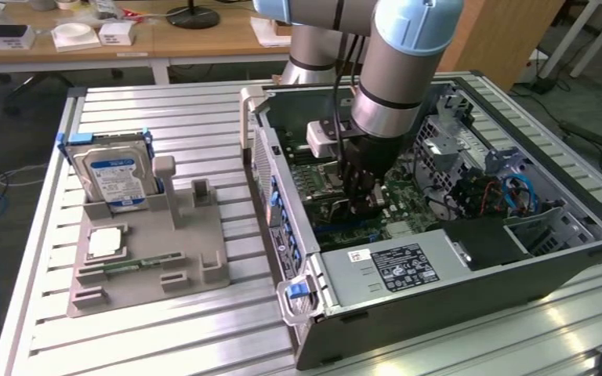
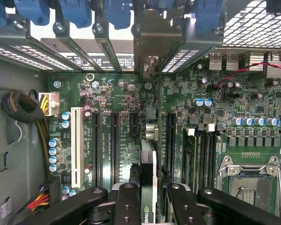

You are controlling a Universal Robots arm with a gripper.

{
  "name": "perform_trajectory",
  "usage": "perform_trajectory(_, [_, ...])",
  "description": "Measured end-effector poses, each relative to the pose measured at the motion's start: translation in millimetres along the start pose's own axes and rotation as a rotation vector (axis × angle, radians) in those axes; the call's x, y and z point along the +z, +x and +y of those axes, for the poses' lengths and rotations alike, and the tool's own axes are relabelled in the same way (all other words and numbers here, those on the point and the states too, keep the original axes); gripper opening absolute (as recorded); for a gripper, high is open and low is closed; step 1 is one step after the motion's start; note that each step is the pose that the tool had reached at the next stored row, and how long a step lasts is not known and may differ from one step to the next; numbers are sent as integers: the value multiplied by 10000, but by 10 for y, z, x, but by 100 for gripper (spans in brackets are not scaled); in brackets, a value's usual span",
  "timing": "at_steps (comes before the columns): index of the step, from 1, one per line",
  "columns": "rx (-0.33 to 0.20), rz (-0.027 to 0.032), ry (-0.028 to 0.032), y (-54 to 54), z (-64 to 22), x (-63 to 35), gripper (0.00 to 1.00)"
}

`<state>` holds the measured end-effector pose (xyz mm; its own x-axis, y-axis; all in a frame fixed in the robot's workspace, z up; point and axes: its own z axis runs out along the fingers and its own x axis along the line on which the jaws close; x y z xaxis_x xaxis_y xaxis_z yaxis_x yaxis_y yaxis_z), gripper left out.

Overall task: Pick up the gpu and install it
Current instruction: 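Insert the gpu into the slot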

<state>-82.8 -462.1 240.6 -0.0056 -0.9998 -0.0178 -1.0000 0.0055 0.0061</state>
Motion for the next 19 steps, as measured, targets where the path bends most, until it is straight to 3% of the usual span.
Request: perform_trajectory(19, [-2,-7,3,-1,-33,16,26])
